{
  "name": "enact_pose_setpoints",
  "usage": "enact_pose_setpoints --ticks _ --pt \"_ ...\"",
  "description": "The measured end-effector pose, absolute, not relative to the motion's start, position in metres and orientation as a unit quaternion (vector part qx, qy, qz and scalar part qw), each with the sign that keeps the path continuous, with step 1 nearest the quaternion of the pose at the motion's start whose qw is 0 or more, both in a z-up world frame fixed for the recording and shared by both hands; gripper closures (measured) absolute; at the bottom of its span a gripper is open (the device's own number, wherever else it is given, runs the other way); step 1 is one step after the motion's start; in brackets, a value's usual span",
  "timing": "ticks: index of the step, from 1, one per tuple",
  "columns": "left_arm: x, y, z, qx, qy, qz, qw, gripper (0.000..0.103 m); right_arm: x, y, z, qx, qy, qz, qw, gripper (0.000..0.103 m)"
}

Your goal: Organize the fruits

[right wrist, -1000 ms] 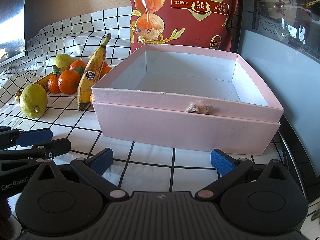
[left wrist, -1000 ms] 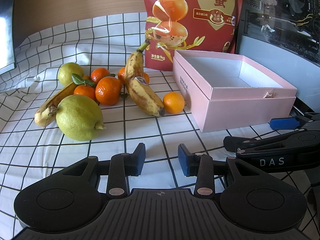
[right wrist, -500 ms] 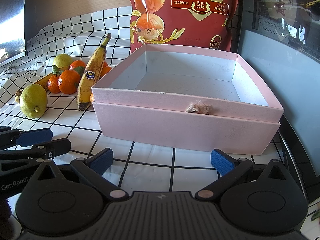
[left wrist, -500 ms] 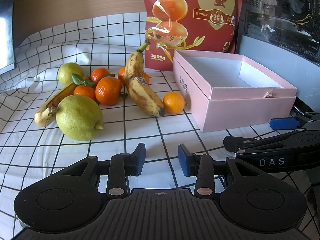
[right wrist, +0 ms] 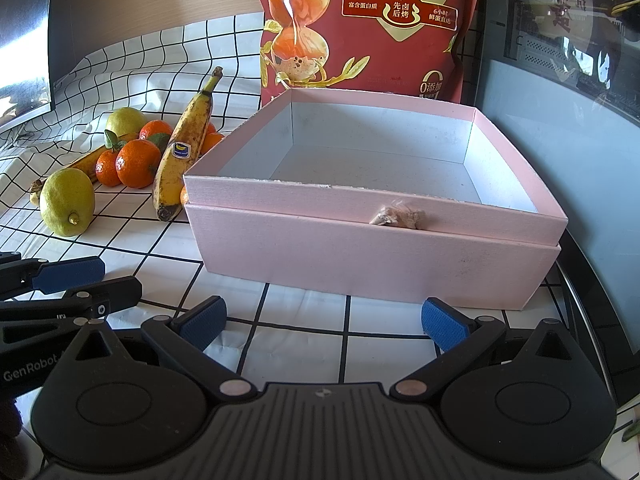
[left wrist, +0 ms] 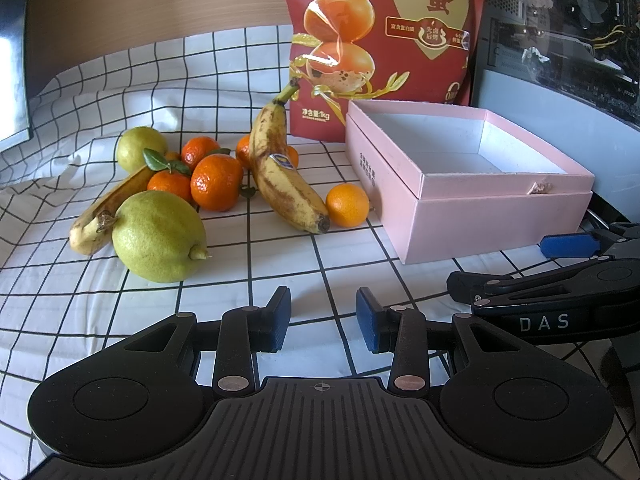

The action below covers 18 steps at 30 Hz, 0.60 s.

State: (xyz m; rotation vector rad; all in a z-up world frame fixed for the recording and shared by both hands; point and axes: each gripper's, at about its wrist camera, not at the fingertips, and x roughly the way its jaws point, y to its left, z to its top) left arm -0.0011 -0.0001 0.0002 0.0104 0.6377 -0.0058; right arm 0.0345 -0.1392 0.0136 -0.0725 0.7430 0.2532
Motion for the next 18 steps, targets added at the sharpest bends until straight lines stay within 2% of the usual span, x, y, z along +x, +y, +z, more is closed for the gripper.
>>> enact_pose_setpoints --ticks 7,14,18 --pt "0.000 -0.008 0.000 0.033 0.311 0.006 0.950 0.062 0.045 -0.139 0.018 -0.041 0.403 0.131 0.905 0.000" --pt "0.002 0.013 0.006 -0.005 0.335 -0.033 0.942 0.063 0.046 -0.136 0.021 -0.040 0.426 0.111 0.897 0.000" --pt "-0.002 0.036 0.027 -0.066 0.364 -0.079 0.926 0.063 0.045 -0.136 0.022 -0.043 0.425 0.118 0.896 0.000"
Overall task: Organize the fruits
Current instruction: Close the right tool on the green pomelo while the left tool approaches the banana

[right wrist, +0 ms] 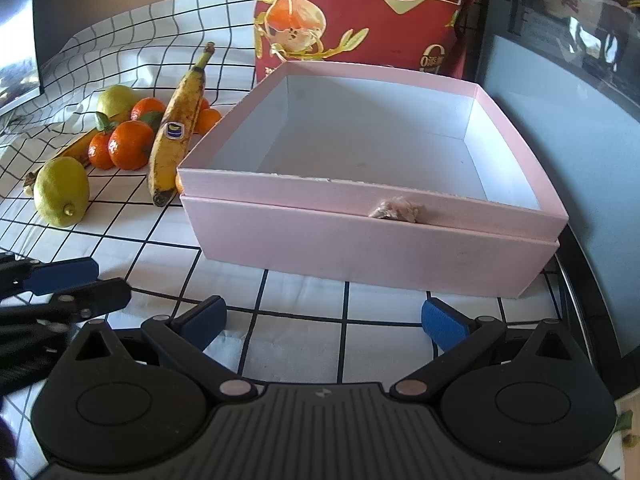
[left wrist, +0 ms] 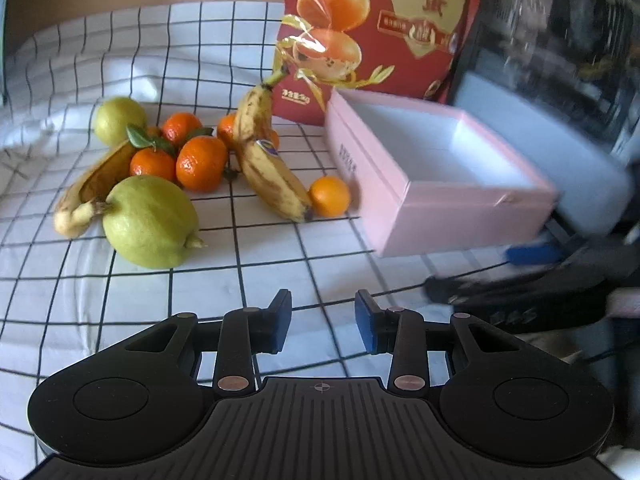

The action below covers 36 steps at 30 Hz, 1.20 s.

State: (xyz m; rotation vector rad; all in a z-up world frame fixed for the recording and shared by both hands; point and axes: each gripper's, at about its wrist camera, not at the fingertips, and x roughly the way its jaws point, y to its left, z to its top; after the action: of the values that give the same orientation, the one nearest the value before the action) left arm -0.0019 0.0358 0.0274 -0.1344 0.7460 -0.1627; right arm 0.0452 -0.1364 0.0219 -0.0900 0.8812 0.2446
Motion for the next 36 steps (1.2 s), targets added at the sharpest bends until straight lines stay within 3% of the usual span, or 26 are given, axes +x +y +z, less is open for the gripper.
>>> enact_pose_setpoints --ticks 2,10,22,31,32,36 --pt "-0.008 0.050 0.043 -0.087 0.357 -0.086 0.926 0.063 0.042 -0.134 0.026 -0.036 0.428 0.127 0.894 0.007" --pt "-0.012 0.137 0.092 -0.148 0.323 0.009 0.935 0.064 0.016 -0.084 0.053 -0.077 0.366 0.211 0.903 0.007" --pt "-0.015 0.213 0.083 -0.194 0.360 0.061 0.910 0.064 0.043 0.018 0.046 -0.128 0.326 0.327 0.878 0.013" --pt "-0.025 0.234 0.073 -0.209 0.376 0.064 0.901 0.064 0.067 0.050 0.027 -0.112 0.340 0.349 0.866 0.036" --pt "-0.025 0.236 0.072 -0.210 0.376 0.065 0.900 0.064 0.067 0.050 0.028 -0.106 0.338 0.351 0.867 0.044" --pt "-0.022 0.238 0.067 -0.218 0.379 0.067 0.897 0.064 0.067 0.049 0.031 -0.101 0.342 0.347 0.867 0.046"
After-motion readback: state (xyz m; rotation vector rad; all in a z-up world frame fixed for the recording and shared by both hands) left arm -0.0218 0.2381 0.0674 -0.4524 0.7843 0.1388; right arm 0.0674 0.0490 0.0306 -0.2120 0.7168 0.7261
